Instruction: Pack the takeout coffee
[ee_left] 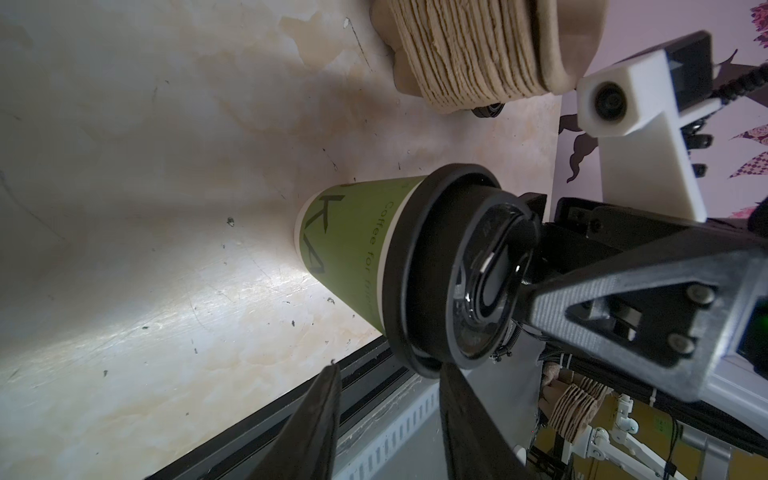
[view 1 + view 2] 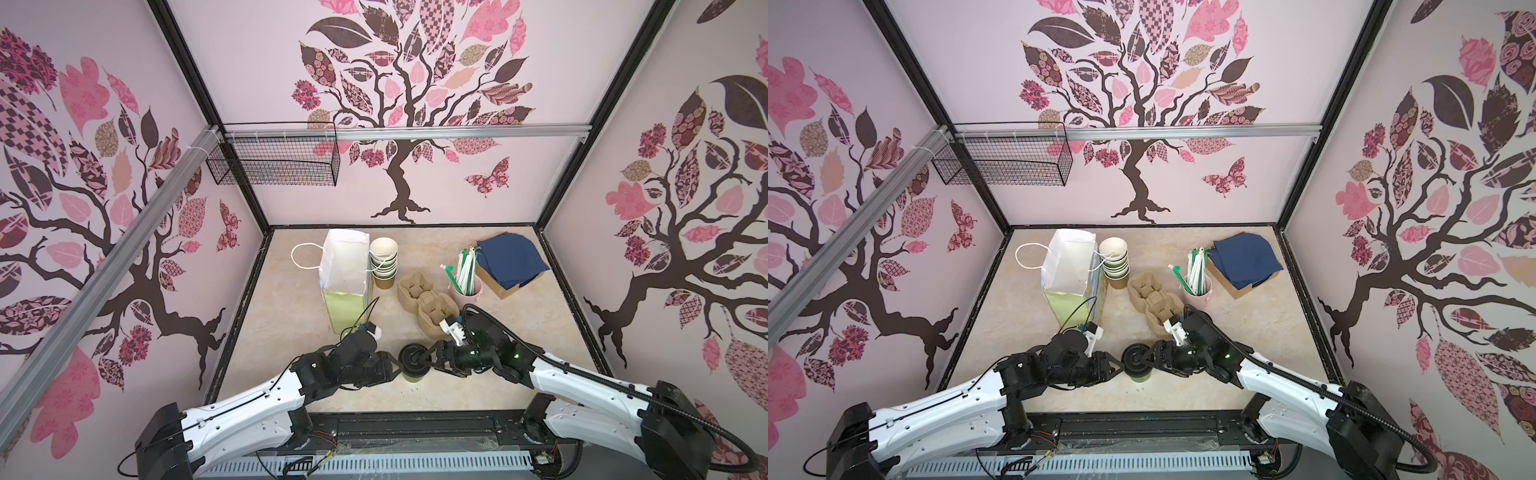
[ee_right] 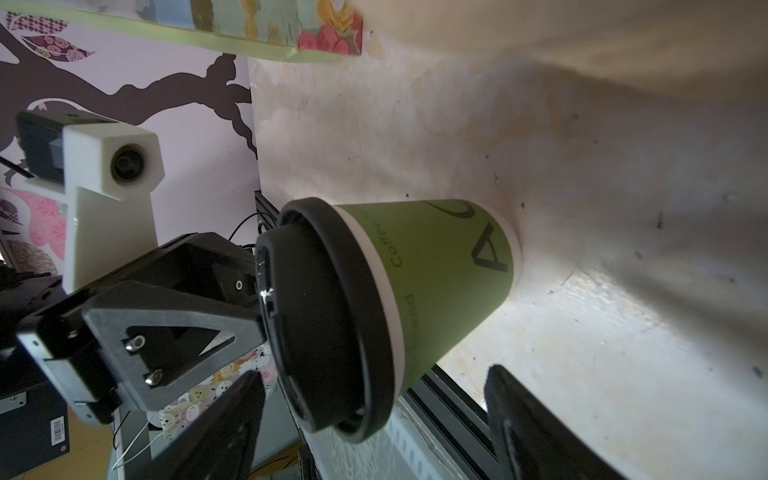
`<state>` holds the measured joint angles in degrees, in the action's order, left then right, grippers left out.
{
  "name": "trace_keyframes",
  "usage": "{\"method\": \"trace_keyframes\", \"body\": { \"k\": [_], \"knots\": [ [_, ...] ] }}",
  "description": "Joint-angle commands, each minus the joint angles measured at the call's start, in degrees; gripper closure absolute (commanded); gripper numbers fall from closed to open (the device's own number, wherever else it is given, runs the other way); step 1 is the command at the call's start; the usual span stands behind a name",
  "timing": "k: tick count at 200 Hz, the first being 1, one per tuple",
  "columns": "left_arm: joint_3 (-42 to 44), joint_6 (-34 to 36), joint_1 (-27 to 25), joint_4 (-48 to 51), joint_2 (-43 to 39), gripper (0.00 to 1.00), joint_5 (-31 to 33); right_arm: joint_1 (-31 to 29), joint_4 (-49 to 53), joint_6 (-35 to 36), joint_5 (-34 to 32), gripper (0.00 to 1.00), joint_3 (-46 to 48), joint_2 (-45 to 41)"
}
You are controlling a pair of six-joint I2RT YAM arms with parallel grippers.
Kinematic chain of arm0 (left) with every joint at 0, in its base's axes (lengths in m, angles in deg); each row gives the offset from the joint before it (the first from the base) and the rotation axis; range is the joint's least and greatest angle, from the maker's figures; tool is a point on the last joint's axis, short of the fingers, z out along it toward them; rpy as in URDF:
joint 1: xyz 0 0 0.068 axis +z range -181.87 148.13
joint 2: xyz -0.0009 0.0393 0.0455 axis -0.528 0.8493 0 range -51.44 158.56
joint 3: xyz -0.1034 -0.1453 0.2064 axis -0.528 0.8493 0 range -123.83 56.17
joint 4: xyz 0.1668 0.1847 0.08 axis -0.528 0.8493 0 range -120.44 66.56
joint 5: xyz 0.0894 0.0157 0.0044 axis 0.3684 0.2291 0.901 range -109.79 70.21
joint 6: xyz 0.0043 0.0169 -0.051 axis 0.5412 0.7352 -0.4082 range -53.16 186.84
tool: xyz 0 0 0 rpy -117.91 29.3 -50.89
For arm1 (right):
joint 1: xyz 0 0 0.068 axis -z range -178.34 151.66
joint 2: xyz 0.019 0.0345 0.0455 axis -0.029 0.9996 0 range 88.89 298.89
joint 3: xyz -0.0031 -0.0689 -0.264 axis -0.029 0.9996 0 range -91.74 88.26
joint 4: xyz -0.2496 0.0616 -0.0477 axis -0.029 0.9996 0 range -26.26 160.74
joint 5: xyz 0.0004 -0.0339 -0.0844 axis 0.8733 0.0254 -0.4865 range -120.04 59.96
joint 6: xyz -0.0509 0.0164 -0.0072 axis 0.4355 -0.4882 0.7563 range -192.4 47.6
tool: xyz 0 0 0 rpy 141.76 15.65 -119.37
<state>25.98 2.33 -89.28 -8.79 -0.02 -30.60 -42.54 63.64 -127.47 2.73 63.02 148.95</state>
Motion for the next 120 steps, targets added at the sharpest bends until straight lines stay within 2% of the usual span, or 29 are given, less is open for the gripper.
{"method": "trace_keyframes", "body": {
  "k": [1,120],
  "knots": [
    [1.2,0.4,0.3,-1.9,-0.2,0.58,-0.3,-0.5,-1.5,0.3,0.4,0.15,-2.7,0.8],
    [2.8,0.5,1.1,-4.1,1.5,0.62,-1.0,-0.4,-1.7,0.3,-0.3,0.16,-2.7,2.3]
  ]
}}
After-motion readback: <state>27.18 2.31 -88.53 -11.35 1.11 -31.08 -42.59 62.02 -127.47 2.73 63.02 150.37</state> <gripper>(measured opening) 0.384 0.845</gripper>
